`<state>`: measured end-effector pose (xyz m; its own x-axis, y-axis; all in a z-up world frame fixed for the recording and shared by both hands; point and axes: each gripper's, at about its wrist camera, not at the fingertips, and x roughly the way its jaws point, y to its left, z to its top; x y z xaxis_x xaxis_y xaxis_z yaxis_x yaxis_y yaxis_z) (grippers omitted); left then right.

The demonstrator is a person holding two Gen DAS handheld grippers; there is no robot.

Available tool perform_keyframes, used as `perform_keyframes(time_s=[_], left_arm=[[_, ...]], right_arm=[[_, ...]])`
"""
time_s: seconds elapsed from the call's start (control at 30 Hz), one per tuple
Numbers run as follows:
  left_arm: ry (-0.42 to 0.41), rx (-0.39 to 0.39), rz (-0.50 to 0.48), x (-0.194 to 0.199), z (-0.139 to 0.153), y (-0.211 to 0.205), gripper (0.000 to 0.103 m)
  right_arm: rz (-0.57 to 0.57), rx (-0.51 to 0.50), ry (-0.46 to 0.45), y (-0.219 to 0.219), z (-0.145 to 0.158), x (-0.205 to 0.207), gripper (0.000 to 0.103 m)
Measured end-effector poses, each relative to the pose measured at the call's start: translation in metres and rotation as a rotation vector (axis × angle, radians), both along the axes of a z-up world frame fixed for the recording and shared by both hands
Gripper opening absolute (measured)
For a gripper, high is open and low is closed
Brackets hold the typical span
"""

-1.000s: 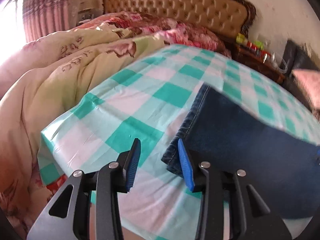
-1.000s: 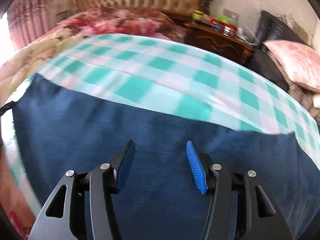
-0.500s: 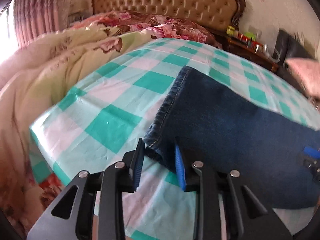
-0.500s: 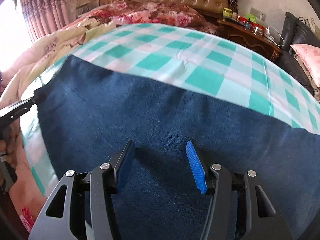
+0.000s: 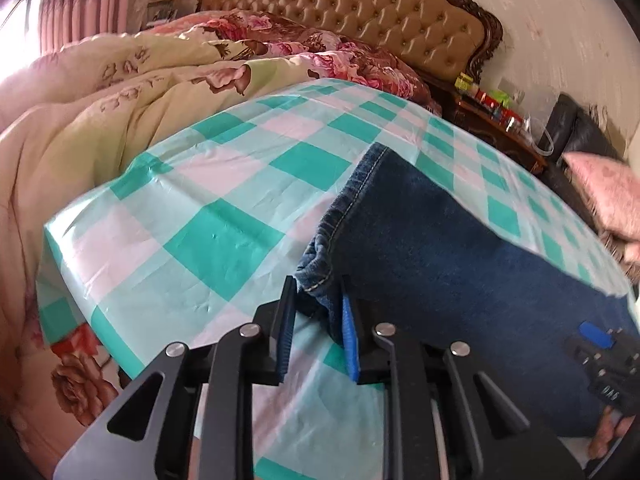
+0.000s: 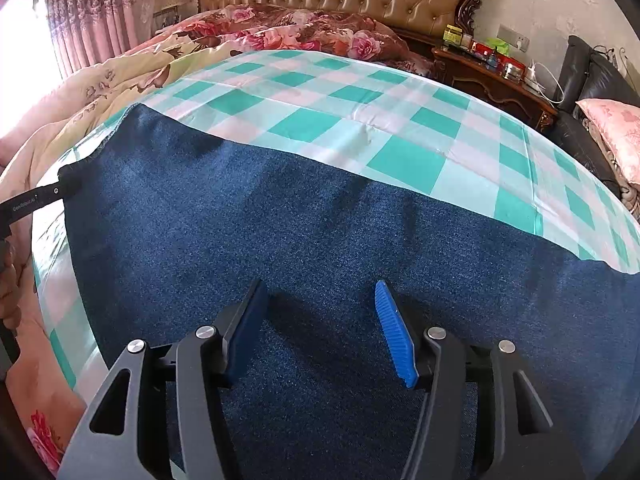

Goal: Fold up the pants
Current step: 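Grasp the jeans leg hem with the left gripper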

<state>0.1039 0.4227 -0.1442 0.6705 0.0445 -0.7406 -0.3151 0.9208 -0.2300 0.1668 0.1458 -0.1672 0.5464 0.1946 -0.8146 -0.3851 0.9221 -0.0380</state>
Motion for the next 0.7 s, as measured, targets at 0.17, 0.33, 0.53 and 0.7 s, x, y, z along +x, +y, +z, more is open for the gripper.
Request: perform_keyframes(time_s=[0.17, 0.33, 0.53, 0.7], left_arm=[[-0.065, -0.146, 0.034, -0.009, 0.007, 0.011, 0.019], [-0.144, -0.314, 0.055, -0.012, 0.020, 0.021, 0.019], [-0.186, -0.497, 0.088, -0.009, 0.024, 0.026, 0.019], [-0.167, -0.634, 0.153, -0.010, 0.009, 0.034, 0.028]], right_arm=[[0.000, 0.003, -0.010, -0.001, 0.000, 0.000, 0.058], [-0.001, 0.003, -0.014, 0.000, -0.001, -0.001, 0.058], [-0.001, 0.003, -0.014, 0.000, -0.001, -0.001, 0.058], [-0.001, 0.003, -0.014, 0.000, -0.001, -0.001, 0.058]])
